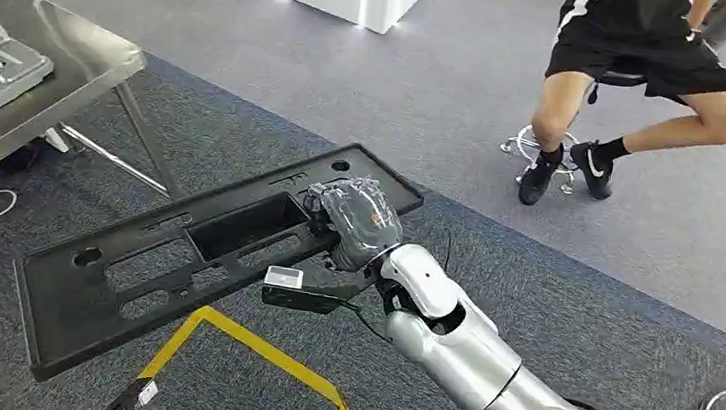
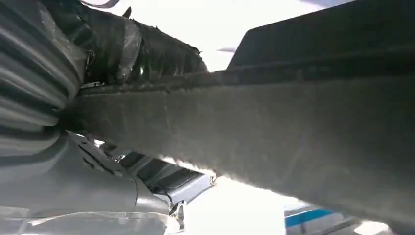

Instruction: Take the parts from the cabinet and place them on the table.

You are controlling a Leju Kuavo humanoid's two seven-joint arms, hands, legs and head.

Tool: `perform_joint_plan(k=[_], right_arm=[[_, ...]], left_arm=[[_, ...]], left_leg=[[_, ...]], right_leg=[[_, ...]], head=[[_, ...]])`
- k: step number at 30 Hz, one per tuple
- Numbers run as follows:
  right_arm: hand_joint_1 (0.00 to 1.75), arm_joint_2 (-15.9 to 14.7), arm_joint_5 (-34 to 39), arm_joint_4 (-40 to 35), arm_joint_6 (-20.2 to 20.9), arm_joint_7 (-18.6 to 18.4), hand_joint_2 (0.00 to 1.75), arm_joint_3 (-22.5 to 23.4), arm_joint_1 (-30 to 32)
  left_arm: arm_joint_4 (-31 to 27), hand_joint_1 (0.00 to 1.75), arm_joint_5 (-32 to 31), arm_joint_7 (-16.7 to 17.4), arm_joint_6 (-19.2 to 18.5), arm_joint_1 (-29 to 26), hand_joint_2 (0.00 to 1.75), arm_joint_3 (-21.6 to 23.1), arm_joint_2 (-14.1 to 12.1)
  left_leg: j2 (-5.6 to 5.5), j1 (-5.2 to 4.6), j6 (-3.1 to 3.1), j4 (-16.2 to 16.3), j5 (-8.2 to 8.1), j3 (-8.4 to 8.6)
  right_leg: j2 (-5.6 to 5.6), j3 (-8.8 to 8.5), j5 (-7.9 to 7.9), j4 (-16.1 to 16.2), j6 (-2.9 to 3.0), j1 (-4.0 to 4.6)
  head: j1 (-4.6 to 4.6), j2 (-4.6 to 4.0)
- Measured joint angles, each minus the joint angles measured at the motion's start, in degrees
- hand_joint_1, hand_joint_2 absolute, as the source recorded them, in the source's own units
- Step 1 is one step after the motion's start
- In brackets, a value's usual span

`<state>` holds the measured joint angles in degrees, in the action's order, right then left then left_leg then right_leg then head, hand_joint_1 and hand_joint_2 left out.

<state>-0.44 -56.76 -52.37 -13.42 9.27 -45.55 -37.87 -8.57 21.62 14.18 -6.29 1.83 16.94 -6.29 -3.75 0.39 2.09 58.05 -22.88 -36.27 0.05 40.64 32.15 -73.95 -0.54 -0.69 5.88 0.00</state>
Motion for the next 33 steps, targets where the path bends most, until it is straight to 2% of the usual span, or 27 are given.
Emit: perform_joint_plan(k=[1,2,3,4,5,7,8,9,10,12,13,14,15,17,18,19,20,21,23,24,25,26,28,29,30,32,33], right_arm=[[1.75,0.0,0.0,0.0,0.0,0.0,1.75,0.0,-0.11],[1.75,0.0,0.0,0.0,0.0,0.0,1.75,-0.02,-0.25],[1.75,-0.02,0.0,0.02,0.0,0.02,1.75,-0.02,-0.3],[1.75,-0.02,0.0,0.11,0.0,0.04,1.75,-0.02,-0.3],[1.75,-0.04,0.02,0.15,0.0,0.04,1.75,-0.04,-0.3],[1.75,-0.02,0.0,0.15,0.0,0.0,1.75,-0.11,-0.52],[1.75,0.24,0.0,0.13,0.0,0.02,1.75,-0.17,-0.59],[1.75,0.33,0.0,0.15,0.0,0.0,1.75,-0.26,-0.67],[1.75,0.39,0.0,0.13,0.0,0.06,1.75,-0.3,-0.87],[1.75,0.37,0.0,0.2,0.02,0.02,1.75,-0.35,-0.85],[1.75,0.33,0.0,0.26,0.09,0.04,1.75,-0.5,-0.85],[1.75,0.28,0.0,0.33,0.09,0.04,1.75,-0.74,-0.85],[1.75,0.24,0.02,0.35,0.13,0.04,1.75,-0.92,-0.85],[1.75,0.15,0.18,0.35,0.13,0.02,1.75,-1.09,-0.9],[1.75,0.09,0.26,0.35,0.13,-0.02,1.75,-1.16,-0.95],[1.75,-0.07,0.35,0.35,0.13,0.0,1.75,-1.16,-1.1],[1.75,-0.18,0.44,0.35,0.18,-0.02,1.75,-1.27,-1.27],[1.75,-0.24,0.5,0.35,0.2,0.0,1.75,-1.35,-1.36],[1.75,-0.2,0.68,0.33,0.26,-0.02,1.75,-1.55,-1.44],[1.75,-0.2,0.74,0.31,0.37,-0.02,1.75,-1.7,-1.5],[1.75,-0.2,0.77,0.28,0.42,0.02,1.75,-1.84,-1.64],[1.75,-0.2,0.79,0.31,0.46,0.05,1.75,-2.01,-1.68],[1.75,-0.24,0.55,0.57,0.83,-0.02,1.75,-2.36,-1.65],[1.75,-0.35,0.31,0.72,1.07,-0.02,1.75,-2.58,-1.65],[1.75,-0.46,0.24,0.81,1.11,-0.09,1.75,-2.8,-1.68],[1.75,-0.9,0.15,0.81,1.01,-0.26,1.75,-2.84,-2.06],[1.75,-1.33,0.11,0.81,0.98,-0.31,1.75,-2.84,-2.4]], left_arm=[[-0.02,0.0,0.0,0.0,0.0,0.0,1.75,0.0,0.0],[-0.02,0.0,0.0,0.0,0.0,0.03,1.75,0.0,0.0],[-0.02,0.0,0.0,0.0,-0.02,0.04,1.75,0.0,0.07],[-0.02,0.0,0.0,0.0,-0.04,0.23,1.75,0.0,0.15],[-0.02,0.0,0.0,0.0,-0.04,0.18,1.75,-0.02,0.07],[0.0,0.0,0.0,0.02,-0.07,-0.34,1.75,-0.02,0.02],[0.0,0.0,0.0,0.04,-0.07,-0.48,1.75,-0.02,-0.13],[0.0,0.0,0.0,0.09,-0.09,-0.7,1.75,0.0,-0.04],[0.0,0.0,0.0,0.09,-0.11,-0.5,1.75,-0.02,-0.2],[0.0,0.0,-0.19,0.15,-0.26,0.09,1.75,-0.02,-0.2],[0.0,0.0,-0.26,0.33,-0.41,0.06,1.75,0.0,-0.24],[0.0,0.0,-0.28,0.64,-0.5,-0.04,1.75,-0.02,-0.28],[0.02,0.0,-0.48,1.14,-0.46,-0.16,1.75,0.0,-0.35],[0.02,0.0,-0.68,1.95,-0.39,-0.36,1.75,0.0,-0.68],[0.02,0.0,-0.72,2.49,-0.22,-0.34,1.75,0.0,-0.85],[0.0,0.0,-0.79,3.02,0.13,-0.16,1.75,0.0,-0.87],[0.02,0.0,-0.79,3.43,0.52,-0.14,1.75,0.0,-1.29],[0.02,0.0,-0.76,3.82,0.81,-0.27,1.75,0.0,-1.27],[0.02,0.0,-0.7,4.26,1.33,-0.58,1.75,0.0,-1.27],[0.02,0.0,-0.61,4.35,1.49,-0.7,1.75,0.0,-1.2],[0.02,0.0,-0.39,4.37,1.49,-0.48,1.75,0.0,-1.14],[0.02,0.0,-0.05,4.37,1.49,-0.12,1.75,0.0,-1.09],[0.02,0.0,0.42,4.46,1.49,0.51,1.75,-0.02,-0.83],[0.02,0.0,0.46,4.66,1.46,0.57,1.75,-0.04,-0.68],[0.02,0.0,0.5,4.72,1.31,0.56,1.75,-0.04,-0.66],[0.02,0.0,0.5,4.66,0.61,0.48,1.75,-0.04,-0.66],[0.02,0.0,0.44,4.46,0.2,0.47,1.75,-0.04,-0.66]], left_leg=[[-0.93,-0.02,-0.12,0.28,-0.12,0.02],[-1.76,-0.04,-0.26,0.53,-0.27,0.07],[-2.36,0.24,-0.37,0.64,-0.36,-0.13],[-3.07,-0.07,-0.74,1.06,-0.38,-0.55],[-3.68,0.38,-1.2,0.82,-0.16,-0.91],[-5.14,0.77,-2.11,0.41,0.12,-1.06],[-5.23,0.51,-2.39,0.5,0.09,-1.09],[-1.13,0.29,-2.57,1.63,-0.56,-1.51],[1.52,0.29,-2.8,4.28,-2.27,-2.77],[3.15,0.68,-3.48,12.82,-5.94,-7.14],[3.37,0.96,-3.82,16.46,-6.89,-9.19],[3.45,1.21,-4.1,17.16,-6.36,-9.78],[3.58,1.41,-4.31,15.14,-4.69,-8.84],[4.64,1.57,-4.49,6.35,-0.11,-4.08],[6.9,1.44,-4.55,1.66,0.86,-1.82],[8.17,0.41,-4.05,1.36,-0.04,-1.3],[7.06,0.64,-3.06,1.33,0.16,-1.58],[6.47,0.6,-2.77,1.37,0.01,-1.74],[5.1,0.55,-1.91,1.17,-0.05,-1.59],[4.5,0.85,-1.58,0.91,0.08,-1.37],[4.01,0.86,-1.22,0.9,0.01,-1.36],[3.37,0.83,-0.84,0.9,0.07,-1.42],[1.8,0.63,-0.53,0.92,-0.05,-1.43],[0.93,0.49,-0.49,0.98,-0.08,-1.41],[0.14,0.4,-0.49,1.03,-0.08,-1.34],[-1.57,0.33,-0.55,1.28,-0.12,-1.22],[-2.4,0.33,-0.62,1.41,-0.16,-1.19]], right_leg=[[0.3,-1.95,-2.99,4.71,0.25,0.0],[1.7,-4.17,-5.81,9.86,0.58,0.0],[4.83,-5.55,-6.03,12.94,1.05,-0.21],[5.64,-5.84,-5.85,14.29,1.05,-0.33],[4.67,-5.8,-5.82,14.1,0.86,-0.02],[3.58,-6.05,-5.86,14.35,1.17,0.34],[2.9,-6.69,-6.27,15.24,1.56,-0.61],[2.14,-7.27,-6.44,15.82,1.66,-0.44],[1.38,-7.59,-6.42,15.99,1.99,-0.38],[-0.52,-7.89,-6.1,15.93,2.18,-0.29],[-1.43,-7.93,-5.87,15.87,2.13,-0.29],[-2.22,-7.97,-5.71,15.77,2.03,-0.34],[-2.95,-8.07,-5.44,15.61,1.83,-0.43],[-4.35,-8.44,-4.7,15.14,1.29,-0.65],[-5.07,-8.72,-4.19,14.85,0.89,-0.58],[-5.47,-8.58,-3.85,14.7,0.4,0.06],[-5.98,-8.68,-3.74,14.68,0.16,0.12],[-6.47,-8.94,-3.67,14.81,-0.03,0.4],[-7.63,-9.45,-3.28,15.07,-0.75,0.13],[-5.62,-9.31,-2.52,14.2,-1.1,-0.27],[-2.96,-8.25,-1.03,11.95,-0.95,-0.31],[-1.67,-6.27,0.92,8.05,-0.8,-0.28],[-0.38,-1.2,4.13,-1.13,-0.63,-0.01],[-0.15,0.32,4.05,-3.08,-0.58,0.01],[-0.04,0.4,2.49,-2.16,-0.41,0.02],[0.76,-2.62,-3.26,6.02,0.18,0.01],[2.62,-4.7,-6.03,11.15,0.57,0.02]], head=[[0.0,0.0],[0.0,0.0],[0.02,0.0],[0.09,0.0],[-0.04,0.0],[-0.04,0.0],[-0.07,0.02],[0.1,0.0],[0.37,0.0],[0.33,0.0],[0.35,0.0],[0.33,0.0],[0.35,0.0],[0.33,0.0],[0.33,0.0],[0.39,0.0],[0.11,0.0],[0.15,0.0],[0.15,0.0],[0.13,0.0],[0.13,0.0],[0.11,0.0],[0.13,0.0],[0.13,0.0],[0.13,0.0],[0.11,0.0],[0.13,0.0]])
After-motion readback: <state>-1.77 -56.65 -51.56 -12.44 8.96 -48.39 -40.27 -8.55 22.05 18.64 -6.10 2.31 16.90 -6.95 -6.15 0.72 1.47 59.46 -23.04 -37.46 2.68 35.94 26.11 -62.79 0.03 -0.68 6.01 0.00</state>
